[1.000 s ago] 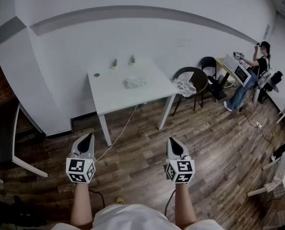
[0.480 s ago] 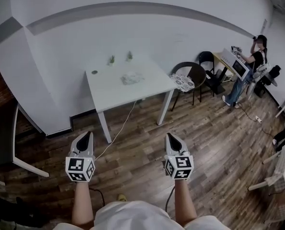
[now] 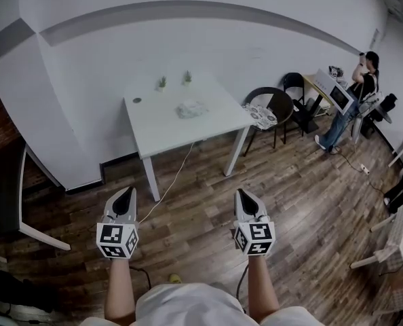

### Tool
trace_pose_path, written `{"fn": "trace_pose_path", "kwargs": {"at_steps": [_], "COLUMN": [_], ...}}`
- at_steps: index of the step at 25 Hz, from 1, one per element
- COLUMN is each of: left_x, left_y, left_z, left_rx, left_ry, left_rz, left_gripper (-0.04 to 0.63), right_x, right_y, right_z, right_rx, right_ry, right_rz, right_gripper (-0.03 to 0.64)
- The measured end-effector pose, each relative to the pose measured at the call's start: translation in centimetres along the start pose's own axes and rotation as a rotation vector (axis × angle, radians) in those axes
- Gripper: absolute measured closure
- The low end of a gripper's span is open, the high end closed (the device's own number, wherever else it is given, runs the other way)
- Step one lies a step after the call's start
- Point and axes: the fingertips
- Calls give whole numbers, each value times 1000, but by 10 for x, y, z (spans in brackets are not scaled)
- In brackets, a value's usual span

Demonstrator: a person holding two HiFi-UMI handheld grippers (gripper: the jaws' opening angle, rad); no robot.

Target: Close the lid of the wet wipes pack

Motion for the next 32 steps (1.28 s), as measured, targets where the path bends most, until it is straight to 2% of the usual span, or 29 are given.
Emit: {"fn": "trace_pose_path", "kwargs": {"at_steps": [6, 18, 25, 32], "left_x": [7, 15, 26, 31], "left_y": [-2, -56, -122, -223], "left_z": [23, 29, 23, 9], "left_rx": [19, 70, 65, 52], "left_ry": [3, -7, -15, -16], "left_rz": [6, 14, 39, 75], "left_gripper": [589, 589, 589, 589], "right_x": [2, 12, 20, 28], "right_y": [-8, -51, -103, -182], "right_z": [17, -1, -43, -113], "right_rx": [25, 46, 35, 4], "right_ry": [7, -3, -26, -56], "right_rz": [8, 25, 26, 50], "right_gripper": [614, 614, 614, 614]}}
Point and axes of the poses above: the fingertips, and each gripper's own axes: y backward along the fingers, z to its left, x out of its underside, and after that the axes turned 3 degrees about -x, right-handed
